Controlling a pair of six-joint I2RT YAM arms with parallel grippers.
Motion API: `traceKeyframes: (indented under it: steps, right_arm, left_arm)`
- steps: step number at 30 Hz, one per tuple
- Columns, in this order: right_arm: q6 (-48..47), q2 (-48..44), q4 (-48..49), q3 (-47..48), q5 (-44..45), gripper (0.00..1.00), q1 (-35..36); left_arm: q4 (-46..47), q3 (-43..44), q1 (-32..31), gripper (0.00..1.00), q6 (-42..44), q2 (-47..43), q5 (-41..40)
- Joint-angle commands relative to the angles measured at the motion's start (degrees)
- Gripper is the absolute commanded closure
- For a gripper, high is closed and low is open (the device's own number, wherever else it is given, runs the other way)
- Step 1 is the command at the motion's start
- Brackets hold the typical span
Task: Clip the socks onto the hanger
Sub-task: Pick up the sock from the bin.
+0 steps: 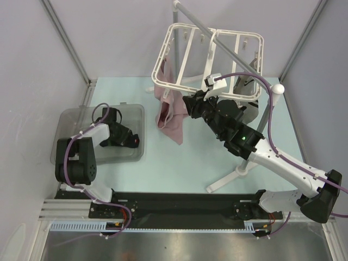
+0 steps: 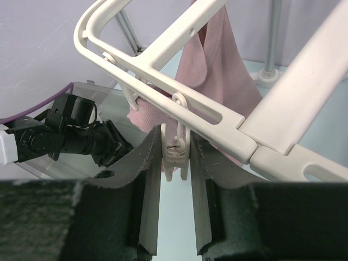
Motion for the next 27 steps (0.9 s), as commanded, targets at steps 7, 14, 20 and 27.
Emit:
traceKeyframes:
  steps: [7, 14, 20, 27]
  right_arm:
    - [1.1, -1.4, 1.0, -0.1, -0.3, 1.00, 0.6]
    - [1.3, -0.8, 1.4, -0.2, -1.0, 1.00, 0.8]
    - [1.6, -0.4, 2.5, -0.1, -1.8, 1.00, 1.0]
    - [2.0, -0.4, 3.1, -0.2, -2.6, 1.00, 1.0]
  left_arm:
    - [1.6, -1.3, 1.6, 1.00, 0.4, -3.7, 0.2]
    - [2.3, -4.9, 1.6, 1.00, 4.7, -24.1, 5.5]
    - [-4.3, -5.9, -2.0, 1.00, -4.7, -41.8, 12.2]
    - [-2.7, -9.3, -13.5, 1.00, -22.1, -49.3, 16.2]
